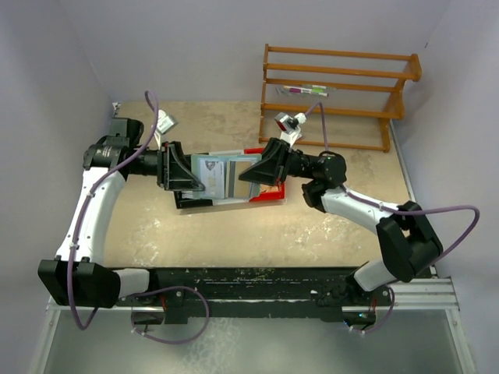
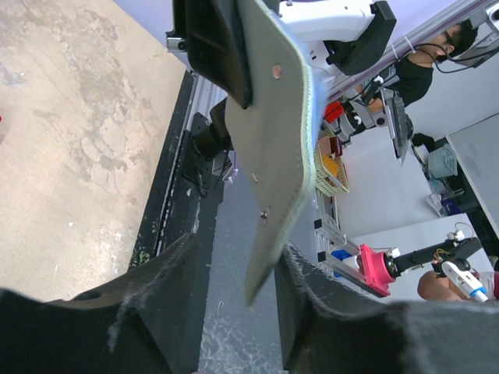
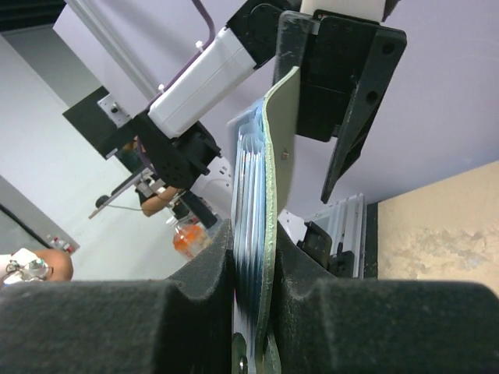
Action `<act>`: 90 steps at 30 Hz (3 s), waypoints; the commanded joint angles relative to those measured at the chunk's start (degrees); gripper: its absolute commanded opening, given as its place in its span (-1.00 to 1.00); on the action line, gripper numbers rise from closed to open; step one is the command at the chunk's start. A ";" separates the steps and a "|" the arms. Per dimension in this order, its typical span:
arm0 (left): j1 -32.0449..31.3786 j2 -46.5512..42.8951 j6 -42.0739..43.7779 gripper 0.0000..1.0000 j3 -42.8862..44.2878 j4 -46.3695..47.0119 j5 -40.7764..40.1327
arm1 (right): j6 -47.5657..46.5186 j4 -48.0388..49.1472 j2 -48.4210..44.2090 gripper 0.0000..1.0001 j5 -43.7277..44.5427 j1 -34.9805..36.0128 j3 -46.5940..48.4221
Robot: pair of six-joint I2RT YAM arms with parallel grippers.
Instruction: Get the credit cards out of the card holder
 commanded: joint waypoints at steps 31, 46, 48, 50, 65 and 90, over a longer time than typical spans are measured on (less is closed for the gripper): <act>3.52 1.35 21.29 -1.00 3.19 -18.20 3.30 | -9.98 -10.25 1.26 -0.22 3.42 2.21 0.39; 3.51 -2.19 9.44 -1.00 -2.00 -3.47 -13.66 | -37.71 -57.29 -13.18 0.81 17.13 -3.75 8.61; 3.51 -2.02 9.36 -1.00 -2.08 -2.86 -13.78 | -36.13 -54.17 -12.72 0.68 15.43 -0.73 8.88; 3.51 -1.81 8.59 -1.00 -2.24 -1.89 -13.60 | -36.06 -53.68 -11.29 0.52 14.27 3.10 10.38; 3.53 -1.11 9.37 -1.00 -2.03 -3.24 -11.31 | -29.22 -45.24 -1.42 0.11 10.34 9.51 11.51; 3.52 1.18 21.73 -1.00 3.39 -16.34 -3.86 | -28.45 -47.45 1.67 -0.18 10.08 9.59 12.39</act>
